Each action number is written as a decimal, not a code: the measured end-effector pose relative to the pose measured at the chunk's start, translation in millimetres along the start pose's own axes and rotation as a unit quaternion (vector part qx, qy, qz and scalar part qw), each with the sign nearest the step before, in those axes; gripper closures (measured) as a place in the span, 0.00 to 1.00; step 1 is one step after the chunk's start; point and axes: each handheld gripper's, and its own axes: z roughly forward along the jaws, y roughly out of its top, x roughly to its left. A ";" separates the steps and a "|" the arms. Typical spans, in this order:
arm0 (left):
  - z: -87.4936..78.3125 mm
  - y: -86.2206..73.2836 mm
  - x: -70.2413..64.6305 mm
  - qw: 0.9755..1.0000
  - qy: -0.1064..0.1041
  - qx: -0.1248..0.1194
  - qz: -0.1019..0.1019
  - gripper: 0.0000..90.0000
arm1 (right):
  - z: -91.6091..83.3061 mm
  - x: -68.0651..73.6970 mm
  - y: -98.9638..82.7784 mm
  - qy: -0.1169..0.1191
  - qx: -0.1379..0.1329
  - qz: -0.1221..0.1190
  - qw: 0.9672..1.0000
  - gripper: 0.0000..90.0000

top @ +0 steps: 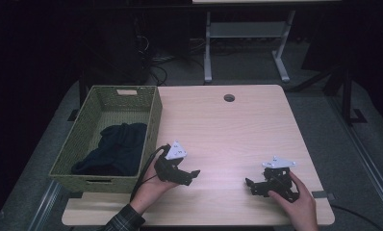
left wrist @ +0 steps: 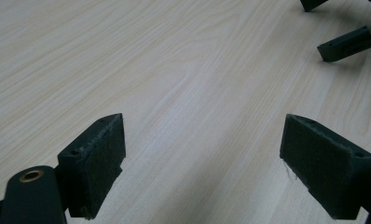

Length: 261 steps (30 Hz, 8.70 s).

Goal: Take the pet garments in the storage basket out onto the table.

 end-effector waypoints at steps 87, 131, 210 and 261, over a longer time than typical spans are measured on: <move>-64.3 45.2 47.1 0.999 -0.025 -0.039 -0.019 0.16 | 0.0 0.1 0.1 0.000 0.000 0.001 1.000 0.00; -110.9 17.4 96.8 0.997 0.038 -0.043 -0.055 0.16 | 0.0 0.1 0.0 0.000 0.000 0.001 1.000 0.00; -150.3 -60.8 175.6 0.970 0.147 0.139 -0.132 0.56 | 0.0 0.2 0.1 0.000 0.000 0.001 1.000 0.00; -225.8 12.7 153.6 0.969 0.068 -0.173 -0.161 0.91 | 0.3 0.4 0.4 0.000 0.000 0.004 1.000 0.00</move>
